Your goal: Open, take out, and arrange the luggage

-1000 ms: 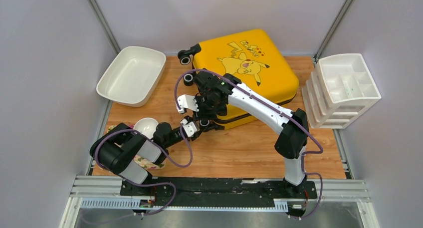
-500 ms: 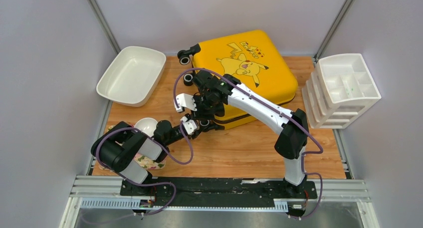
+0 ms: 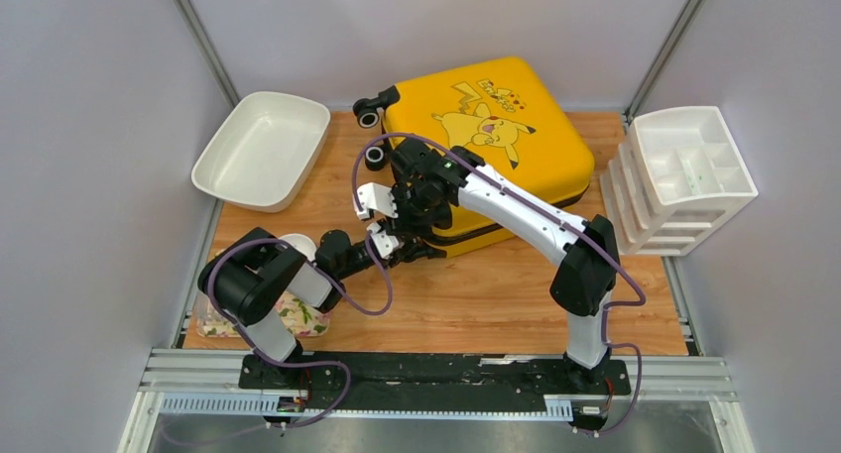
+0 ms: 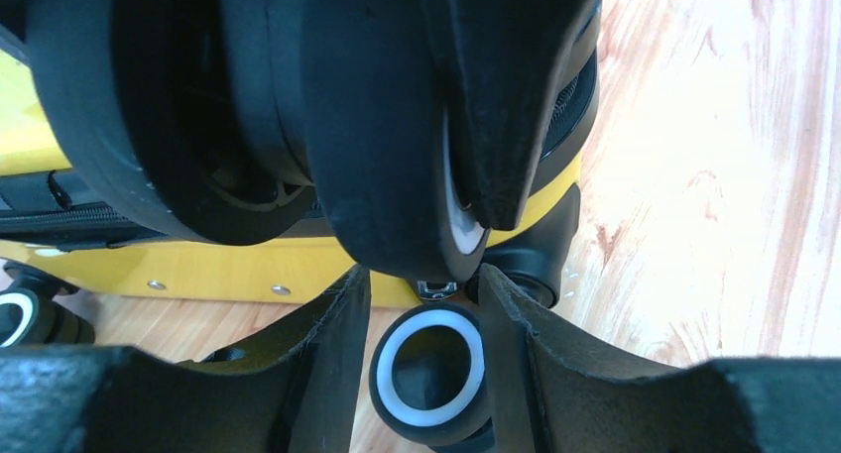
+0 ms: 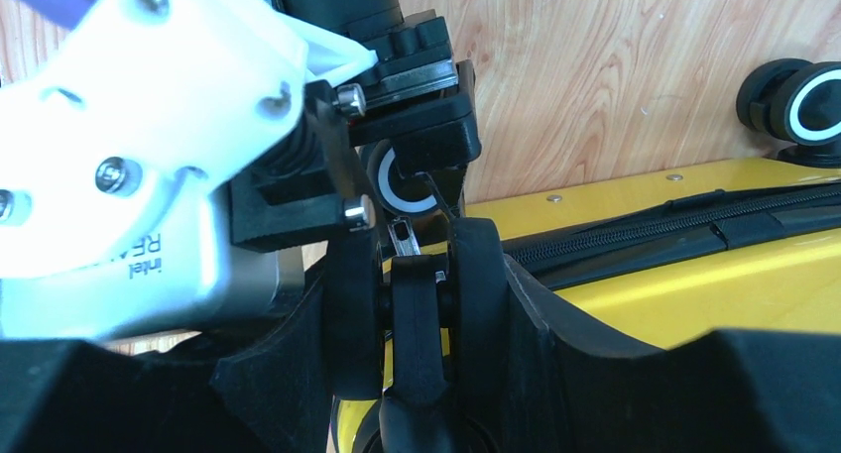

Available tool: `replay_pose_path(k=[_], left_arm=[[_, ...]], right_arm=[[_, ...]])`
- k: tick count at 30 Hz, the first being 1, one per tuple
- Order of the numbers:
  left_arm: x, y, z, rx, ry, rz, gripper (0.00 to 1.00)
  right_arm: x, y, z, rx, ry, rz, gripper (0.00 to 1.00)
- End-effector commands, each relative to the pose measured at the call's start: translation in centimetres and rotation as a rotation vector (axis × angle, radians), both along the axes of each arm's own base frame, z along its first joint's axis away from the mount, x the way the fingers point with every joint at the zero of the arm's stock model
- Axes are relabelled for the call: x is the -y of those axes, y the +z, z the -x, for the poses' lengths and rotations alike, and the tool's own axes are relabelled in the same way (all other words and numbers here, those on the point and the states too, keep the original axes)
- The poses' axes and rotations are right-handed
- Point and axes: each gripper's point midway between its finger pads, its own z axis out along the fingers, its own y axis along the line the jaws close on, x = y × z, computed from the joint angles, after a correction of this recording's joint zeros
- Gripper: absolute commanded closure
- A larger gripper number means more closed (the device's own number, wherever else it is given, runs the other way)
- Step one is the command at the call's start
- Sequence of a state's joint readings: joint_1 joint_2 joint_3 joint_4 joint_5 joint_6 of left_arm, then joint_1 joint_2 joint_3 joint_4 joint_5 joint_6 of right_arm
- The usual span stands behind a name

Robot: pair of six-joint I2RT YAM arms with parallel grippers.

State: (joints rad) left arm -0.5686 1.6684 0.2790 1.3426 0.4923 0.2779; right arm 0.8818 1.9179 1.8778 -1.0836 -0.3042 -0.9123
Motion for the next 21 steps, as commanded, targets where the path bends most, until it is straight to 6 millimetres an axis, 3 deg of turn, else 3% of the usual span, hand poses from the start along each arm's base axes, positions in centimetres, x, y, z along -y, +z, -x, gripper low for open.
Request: replay_pose_path(k=[1, 13, 21], left_arm=[[1.1, 9.6, -2.1, 0.221, 0.038, 0.275, 0.47], [0.3, 10.0, -2.3, 0.161, 0.104, 0.329, 0.58], [-0.7, 10.6, -2.1, 0.138, 0.145, 0.368, 0.51]], right_arm=[[-2.6, 3.6, 0.4, 0.038, -0.020, -0.158, 1.00], [-2.7, 3.4, 1.3, -0.003, -0.007, -0.171, 1.00], [-2.8, 3.5, 1.8, -0.014, -0.004, -0.176, 1.00]])
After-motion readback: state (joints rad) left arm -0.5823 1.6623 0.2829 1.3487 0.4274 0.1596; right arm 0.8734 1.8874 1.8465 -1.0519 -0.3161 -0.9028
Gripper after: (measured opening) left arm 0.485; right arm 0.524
